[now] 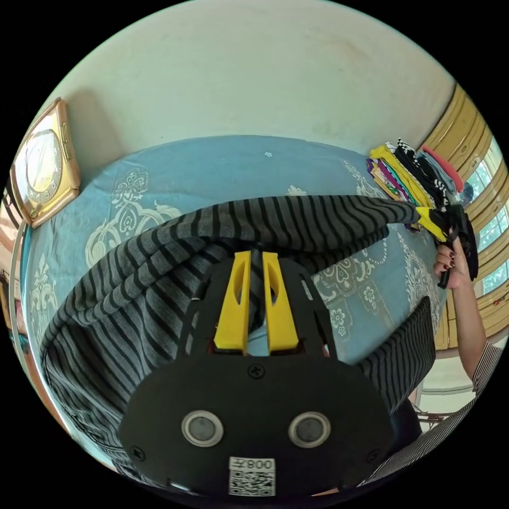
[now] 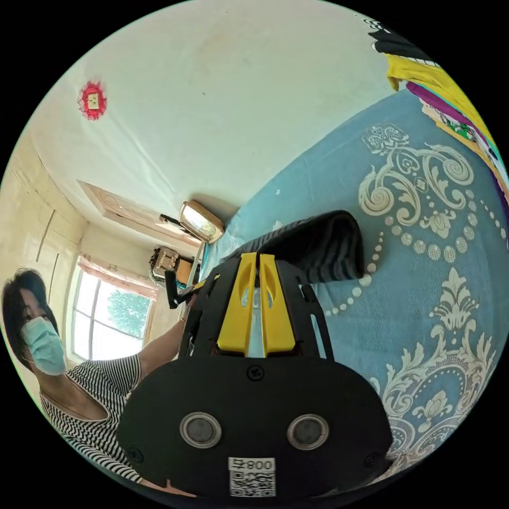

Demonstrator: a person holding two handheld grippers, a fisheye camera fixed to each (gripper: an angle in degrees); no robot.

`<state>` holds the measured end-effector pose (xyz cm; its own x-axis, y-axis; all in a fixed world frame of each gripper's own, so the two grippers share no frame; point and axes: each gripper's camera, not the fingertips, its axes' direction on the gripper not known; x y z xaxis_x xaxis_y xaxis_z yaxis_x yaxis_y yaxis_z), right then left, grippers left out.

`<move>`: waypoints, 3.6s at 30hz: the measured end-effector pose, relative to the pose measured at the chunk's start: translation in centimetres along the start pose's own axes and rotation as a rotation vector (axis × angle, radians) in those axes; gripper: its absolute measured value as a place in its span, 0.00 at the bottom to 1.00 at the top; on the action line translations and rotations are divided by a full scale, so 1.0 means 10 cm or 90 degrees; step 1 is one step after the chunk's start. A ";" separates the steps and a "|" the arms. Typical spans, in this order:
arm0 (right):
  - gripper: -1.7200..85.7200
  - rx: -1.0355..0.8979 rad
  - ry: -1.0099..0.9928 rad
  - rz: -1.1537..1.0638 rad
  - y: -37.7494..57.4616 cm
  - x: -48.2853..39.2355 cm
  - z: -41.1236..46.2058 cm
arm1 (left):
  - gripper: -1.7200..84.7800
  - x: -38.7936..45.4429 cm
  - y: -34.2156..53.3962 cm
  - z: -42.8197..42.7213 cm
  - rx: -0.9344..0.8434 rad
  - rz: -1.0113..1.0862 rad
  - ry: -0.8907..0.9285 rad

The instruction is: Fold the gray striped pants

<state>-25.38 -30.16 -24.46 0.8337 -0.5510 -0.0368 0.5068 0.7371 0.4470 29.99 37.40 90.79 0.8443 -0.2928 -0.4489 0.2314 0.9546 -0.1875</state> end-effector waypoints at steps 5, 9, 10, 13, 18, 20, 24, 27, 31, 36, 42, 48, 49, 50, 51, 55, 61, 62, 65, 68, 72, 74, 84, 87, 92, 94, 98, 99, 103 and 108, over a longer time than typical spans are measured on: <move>0.03 0.073 -0.045 -0.054 -0.64 -0.28 -0.09 | 0.03 -0.36 -0.51 0.03 0.037 -0.054 -0.058; 0.04 0.054 0.011 0.023 -1.25 -0.12 0.09 | 0.04 -0.68 -0.68 0.25 0.004 -0.098 -0.027; 0.04 0.041 0.050 0.038 -1.35 -0.05 0.17 | 0.04 -0.75 -0.59 0.30 0.018 -0.103 0.006; 0.06 0.031 0.157 0.064 -1.39 0.11 0.25 | 0.07 -0.78 -0.14 0.41 0.035 -0.047 0.094; 0.11 0.005 0.181 0.062 -1.03 0.43 0.26 | 0.11 -0.90 0.81 0.48 -0.001 0.008 0.068; 0.12 -0.024 0.185 0.042 -0.83 0.47 0.35 | 0.12 -1.01 1.21 0.46 -0.011 0.002 0.120; 0.12 -0.071 0.257 0.004 -0.73 0.40 0.61 | 0.14 -0.99 1.63 0.41 -0.017 0.024 0.091; 0.11 -0.117 0.328 -0.001 -0.79 0.37 0.89 | 0.13 -0.86 1.75 0.61 -0.069 0.074 0.004; 0.06 -0.138 0.334 0.000 -0.96 0.23 1.02 | 0.08 -0.80 1.70 0.67 -0.087 0.082 -0.056; 0.04 -0.092 0.270 -0.055 -1.23 -0.17 0.65 | 0.07 -0.90 1.82 0.38 -0.041 0.089 0.023; 0.03 -0.116 0.326 -0.050 -1.35 -0.17 0.39 | 0.10 -0.86 2.13 0.88 -0.137 0.127 0.117; 0.03 -0.106 0.264 0.140 -1.01 0.54 0.58 | 0.13 -1.01 2.36 0.83 -0.109 0.100 0.149; 0.03 -0.079 0.236 0.149 -0.97 0.56 0.57 | 0.12 -1.07 2.41 0.74 -0.096 0.099 0.154; 0.03 -0.068 0.232 0.149 -0.95 0.55 0.57 | 0.12 -1.15 2.46 0.66 -0.079 0.091 0.155; 0.02 -0.059 0.244 0.147 -0.95 0.52 0.57 | 0.12 -1.20 2.48 0.61 -0.070 0.084 0.154; 0.02 0.011 0.266 0.082 -0.98 0.18 0.55 | 0.11 -1.67 2.61 0.41 -0.006 0.000 0.125; 0.04 -0.059 0.241 -0.039 -1.26 -0.42 1.35 | 0.10 -2.43 2.37 0.51 0.013 -0.133 0.022; 0.04 -0.068 0.228 -0.064 -1.31 -0.55 1.56 | 0.09 -2.55 2.26 0.60 -0.010 -0.154 -0.024; 0.04 -0.120 0.207 -0.112 -1.39 -0.85 2.16 | 0.04 -2.80 2.04 0.70 -0.010 -0.214 -0.092; 0.03 -0.185 0.257 -0.160 -1.41 -1.14 2.82 | 0.03 -2.93 1.81 0.80 -0.028 -0.247 -0.103; 0.02 -0.266 0.385 -0.230 -1.36 -1.45 3.57 | 0.03 -2.88 1.61 0.82 -0.042 -0.217 -0.158; 0.02 -0.308 0.508 -0.286 -1.24 -1.61 4.01 | 0.02 -2.82 1.59 0.79 -0.040 -0.196 -0.177; 0.02 -0.223 0.589 -0.423 -0.77 -2.25 4.29 | 0.02 -2.72 2.59 -0.22 0.066 -0.198 -0.247; 0.02 -0.232 0.508 -0.394 -0.77 -2.27 4.30 | 0.02 -3.11 2.69 -0.19 -0.013 -0.247 -0.305; 0.02 -0.237 0.529 -0.329 -0.93 -2.16 4.56 | 0.02 -3.55 2.32 -0.20 -0.029 -0.336 -0.286; 0.02 -0.241 0.536 -0.323 -0.98 -2.16 4.60 | 0.02 -3.51 2.20 -0.22 -0.041 -0.323 -0.308; 0.02 -0.214 0.493 -0.305 -0.97 -2.17 4.42 | 0.02 -3.12 2.27 -0.55 0.020 -0.279 -0.303; 0.02 -0.201 0.487 -0.304 -0.95 -2.17 4.35 | 0.02 -3.03 2.29 -0.61 0.039 -0.259 -0.287; 0.02 -0.112 0.497 -0.279 -0.87 -2.09 3.80 | 0.02 -2.45 2.15 -0.84 0.089 -0.155 -0.227; 0.02 -0.101 0.507 -0.138 -1.06 -1.64 3.47 | 0.02 -2.17 1.44 -0.44 -0.002 -0.077 -0.245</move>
<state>-52.05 -42.50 2.40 0.5891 -0.2895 -0.7544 0.6493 0.7253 0.2287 12.90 57.24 93.96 0.9303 -0.3612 -0.0634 0.3397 0.9139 -0.2222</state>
